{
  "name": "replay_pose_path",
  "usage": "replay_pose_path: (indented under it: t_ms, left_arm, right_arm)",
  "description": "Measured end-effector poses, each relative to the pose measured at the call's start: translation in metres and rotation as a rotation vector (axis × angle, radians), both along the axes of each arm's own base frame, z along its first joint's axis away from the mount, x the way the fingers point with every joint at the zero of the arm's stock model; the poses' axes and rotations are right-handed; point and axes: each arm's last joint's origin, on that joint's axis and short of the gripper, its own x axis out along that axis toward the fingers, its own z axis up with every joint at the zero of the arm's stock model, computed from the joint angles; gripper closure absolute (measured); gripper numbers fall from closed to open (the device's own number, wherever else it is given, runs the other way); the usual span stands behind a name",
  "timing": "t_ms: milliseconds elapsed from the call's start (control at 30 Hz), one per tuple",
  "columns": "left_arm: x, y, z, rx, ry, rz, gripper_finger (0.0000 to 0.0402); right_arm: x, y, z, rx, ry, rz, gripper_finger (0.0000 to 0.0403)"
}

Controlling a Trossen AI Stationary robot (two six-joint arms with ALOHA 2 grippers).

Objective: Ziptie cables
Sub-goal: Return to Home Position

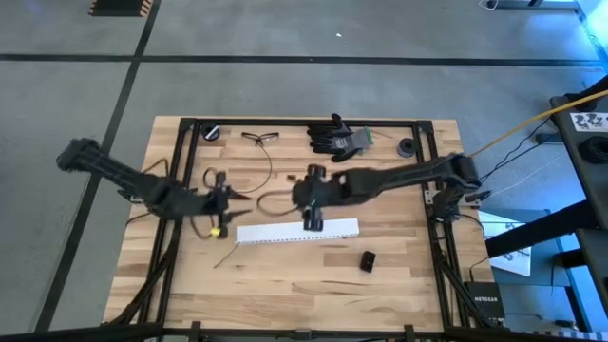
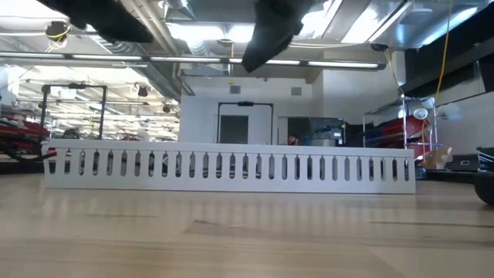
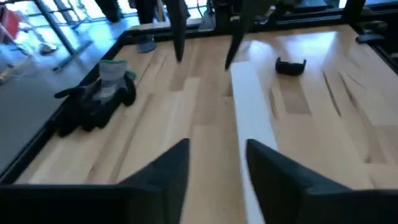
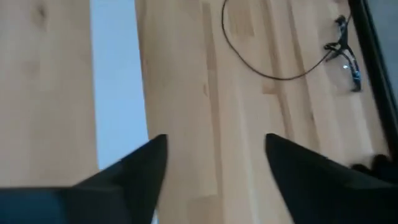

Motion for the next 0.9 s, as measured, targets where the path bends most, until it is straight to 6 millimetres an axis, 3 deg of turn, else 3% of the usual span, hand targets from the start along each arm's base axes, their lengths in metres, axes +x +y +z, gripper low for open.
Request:
replay_pose_path:
  t_ms: [67,233,333,500,633,767,900]
  left_arm:
    - [0.005,0.017,0.001,-0.02,0.024,-0.034,0.0293]
    - [0.003,0.055,0.002,-0.073,0.051,-0.055,0.0378]
    - [-0.01,0.067,0.002,-0.075,-0.008,-0.015,0.0396]
    - [-0.039,0.075,-0.006,-0.067,-0.105,0.051,0.0389]
    - [-0.055,0.076,-0.01,-0.107,-0.11,0.106,0.0387]
    - [-0.061,0.075,-0.01,-0.166,-0.134,0.123,0.0387]
    - [-0.06,0.075,-0.008,-0.11,-0.14,0.106,0.0387]
  right_arm:
    - [-0.011,-0.014,0.004,0.067,-0.06,0.005,0.0194]
    - [-0.05,-0.037,-0.01,0.228,-0.191,0.028,0.0319]
    - [-0.087,-0.039,-0.02,0.264,-0.309,0.027,0.0386]
    - [-0.149,-0.04,-0.047,0.299,-0.505,-0.069,0.0374]
    - [-0.184,-0.043,-0.069,0.419,-0.554,-0.194,0.0361]
    - [-0.198,-0.043,-0.082,0.524,-0.563,-0.276,0.0359]
    - [-0.204,-0.04,-0.092,0.402,-0.659,-0.073,0.0359]
